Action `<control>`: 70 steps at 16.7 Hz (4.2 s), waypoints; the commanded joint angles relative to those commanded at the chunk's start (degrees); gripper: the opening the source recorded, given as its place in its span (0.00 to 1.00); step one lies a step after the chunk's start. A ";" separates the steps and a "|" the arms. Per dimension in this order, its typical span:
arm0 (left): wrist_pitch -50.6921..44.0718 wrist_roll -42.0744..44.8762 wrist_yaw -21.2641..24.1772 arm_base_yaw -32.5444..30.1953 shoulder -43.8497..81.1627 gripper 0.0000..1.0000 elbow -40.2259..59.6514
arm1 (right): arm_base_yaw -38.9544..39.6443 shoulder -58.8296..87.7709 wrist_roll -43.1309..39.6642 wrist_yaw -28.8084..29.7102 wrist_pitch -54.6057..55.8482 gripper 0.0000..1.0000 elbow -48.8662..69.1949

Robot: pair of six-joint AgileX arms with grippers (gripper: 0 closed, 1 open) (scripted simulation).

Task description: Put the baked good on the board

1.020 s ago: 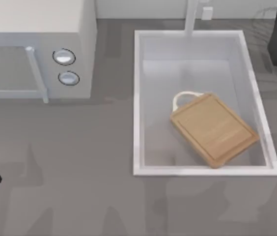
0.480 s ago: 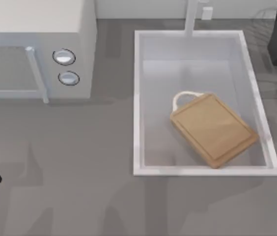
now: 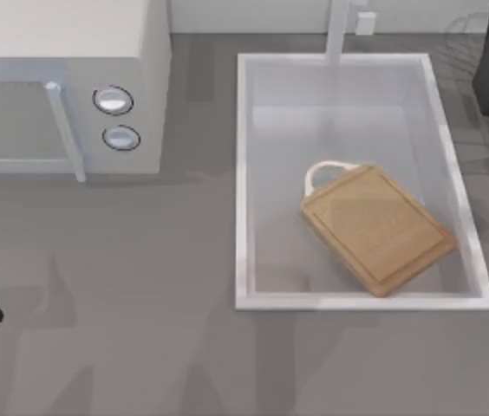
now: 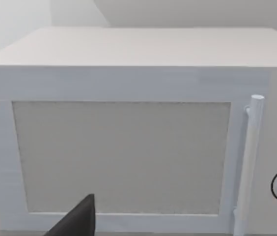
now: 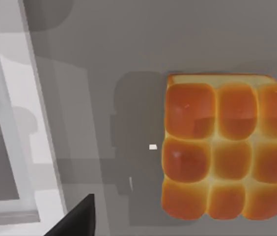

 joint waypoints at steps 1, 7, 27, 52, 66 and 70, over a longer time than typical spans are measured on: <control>0.00 0.00 0.00 0.00 0.00 1.00 0.00 | 0.00 0.00 0.00 0.00 0.00 1.00 0.00; 0.00 0.00 0.00 0.00 0.00 1.00 0.00 | 0.13 2.76 0.17 0.01 6.65 1.00 -3.79; 0.00 0.00 0.00 0.00 0.00 1.00 0.00 | 0.11 6.78 0.21 0.04 15.04 0.10 -8.26; 0.00 0.00 0.00 0.00 0.00 1.00 0.00 | -0.02 -2.56 -0.15 0.20 -7.51 0.00 6.44; 0.00 0.00 0.00 0.00 0.00 1.00 0.00 | 16.57 16.78 -42.82 -0.08 -13.73 0.00 28.93; 0.00 0.00 0.00 0.00 0.00 1.00 0.00 | 23.34 22.92 -59.94 -0.21 -15.28 0.00 37.01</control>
